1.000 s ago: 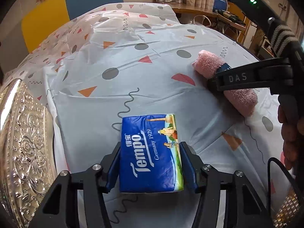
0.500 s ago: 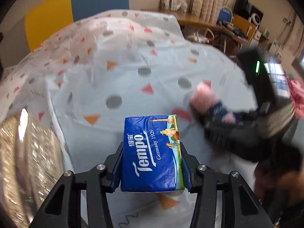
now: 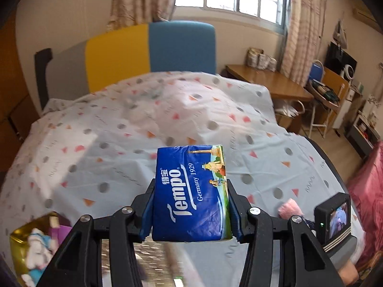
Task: Organize soft objects
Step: 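Carry the Tempo pack into the gold tray and open the left tool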
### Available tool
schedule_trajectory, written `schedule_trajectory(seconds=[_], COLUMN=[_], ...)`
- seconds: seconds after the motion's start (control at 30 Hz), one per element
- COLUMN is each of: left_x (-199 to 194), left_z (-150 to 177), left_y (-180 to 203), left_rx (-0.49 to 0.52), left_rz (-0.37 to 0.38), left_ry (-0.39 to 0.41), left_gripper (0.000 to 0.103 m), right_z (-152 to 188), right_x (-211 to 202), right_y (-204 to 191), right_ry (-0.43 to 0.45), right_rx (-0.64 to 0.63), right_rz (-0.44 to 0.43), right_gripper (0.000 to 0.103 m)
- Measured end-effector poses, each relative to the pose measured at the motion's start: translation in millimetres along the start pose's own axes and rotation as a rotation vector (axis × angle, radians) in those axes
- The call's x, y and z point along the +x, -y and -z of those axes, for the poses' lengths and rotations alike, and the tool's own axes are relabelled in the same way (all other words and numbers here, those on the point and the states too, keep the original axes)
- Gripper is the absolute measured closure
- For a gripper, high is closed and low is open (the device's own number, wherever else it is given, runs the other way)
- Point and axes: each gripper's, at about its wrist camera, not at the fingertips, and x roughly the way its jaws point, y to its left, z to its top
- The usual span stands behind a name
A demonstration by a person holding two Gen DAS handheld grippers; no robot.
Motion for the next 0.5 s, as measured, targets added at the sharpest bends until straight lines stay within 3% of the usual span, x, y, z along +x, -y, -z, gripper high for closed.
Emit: schedule_trajectory(seconds=[0.23, 0.33, 0.5], left_x=[-49, -66, -99], left_z=[8, 28, 91], left_y=[-117, -168, -254], left_rx=[-0.130, -0.198, -0.297], left_rz=[-0.113, -0.167, -0.281], left_ry=[0.066, 0.064, 0.042], left_gripper=[0.051, 0.051, 0.051], right_z=[3, 6, 9], right_x=[-2, -4, -6], right_y=[-6, -12, -21], right_ry=[0.017, 0.034, 0.057], right_rx=[-0.032, -0.068, -0.123], right_rz=[0.029, 0.059, 0.108], right_gripper=[0.065, 0.066, 0.066])
